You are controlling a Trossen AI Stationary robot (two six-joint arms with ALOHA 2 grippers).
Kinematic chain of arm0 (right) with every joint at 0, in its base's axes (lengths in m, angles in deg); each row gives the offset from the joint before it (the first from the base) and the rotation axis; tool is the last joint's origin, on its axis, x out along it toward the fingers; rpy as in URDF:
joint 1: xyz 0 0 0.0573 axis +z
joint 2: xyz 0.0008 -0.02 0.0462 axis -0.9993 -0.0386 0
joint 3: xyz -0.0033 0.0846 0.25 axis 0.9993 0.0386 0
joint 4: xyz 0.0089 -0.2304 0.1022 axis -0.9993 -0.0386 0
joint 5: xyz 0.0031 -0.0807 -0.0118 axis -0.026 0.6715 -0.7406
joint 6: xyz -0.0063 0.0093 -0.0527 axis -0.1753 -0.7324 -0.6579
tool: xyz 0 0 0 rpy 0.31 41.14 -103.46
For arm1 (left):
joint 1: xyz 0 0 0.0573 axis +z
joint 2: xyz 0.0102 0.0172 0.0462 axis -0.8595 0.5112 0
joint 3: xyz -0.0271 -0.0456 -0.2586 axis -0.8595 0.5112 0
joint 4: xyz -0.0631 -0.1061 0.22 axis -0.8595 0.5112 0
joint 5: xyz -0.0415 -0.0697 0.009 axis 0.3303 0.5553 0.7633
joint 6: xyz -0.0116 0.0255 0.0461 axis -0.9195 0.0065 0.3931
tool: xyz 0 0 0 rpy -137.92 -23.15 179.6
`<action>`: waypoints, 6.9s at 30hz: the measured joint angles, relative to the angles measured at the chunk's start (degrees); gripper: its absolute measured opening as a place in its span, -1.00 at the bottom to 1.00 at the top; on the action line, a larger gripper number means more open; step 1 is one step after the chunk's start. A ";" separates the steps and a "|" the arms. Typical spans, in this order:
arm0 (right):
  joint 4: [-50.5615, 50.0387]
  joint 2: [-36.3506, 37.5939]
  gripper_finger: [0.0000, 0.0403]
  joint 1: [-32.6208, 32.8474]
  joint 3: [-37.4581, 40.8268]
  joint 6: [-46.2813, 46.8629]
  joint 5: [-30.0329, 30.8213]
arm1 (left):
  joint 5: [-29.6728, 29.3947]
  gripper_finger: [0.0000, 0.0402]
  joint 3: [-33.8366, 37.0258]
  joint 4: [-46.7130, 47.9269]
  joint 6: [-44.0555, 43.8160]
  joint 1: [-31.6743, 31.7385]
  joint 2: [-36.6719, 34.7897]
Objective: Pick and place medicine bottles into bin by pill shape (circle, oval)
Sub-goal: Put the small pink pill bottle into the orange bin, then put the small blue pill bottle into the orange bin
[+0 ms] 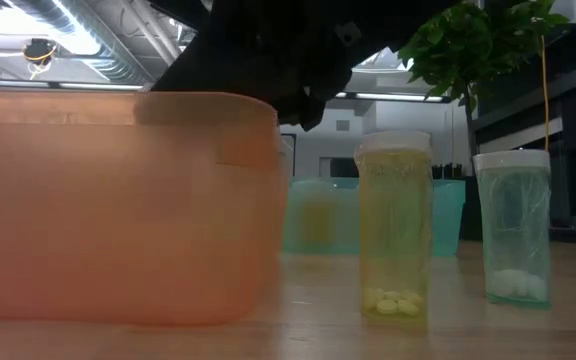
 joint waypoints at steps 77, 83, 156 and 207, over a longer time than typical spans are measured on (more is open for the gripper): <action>-1.07 -0.63 -0.10 -1.60 0.00 3.93 -5.60 | 0.00 -0.03 0.02 0.00 0.01 0.02 0.00; -1.07 -0.63 0.02 -1.60 -0.02 3.93 -5.60 | 0.00 -0.03 0.02 -0.02 0.01 0.02 0.00; -54.97 21.42 -0.18 16.98 -0.02 29.55 -2.51 | 9.30 -0.03 36.15 -21.04 6.69 14.36 -33.33; -55.51 21.34 0.21 16.38 -0.02 28.35 -3.41 | 24.48 -0.03 62.79 -36.89 5.12 30.95 -76.11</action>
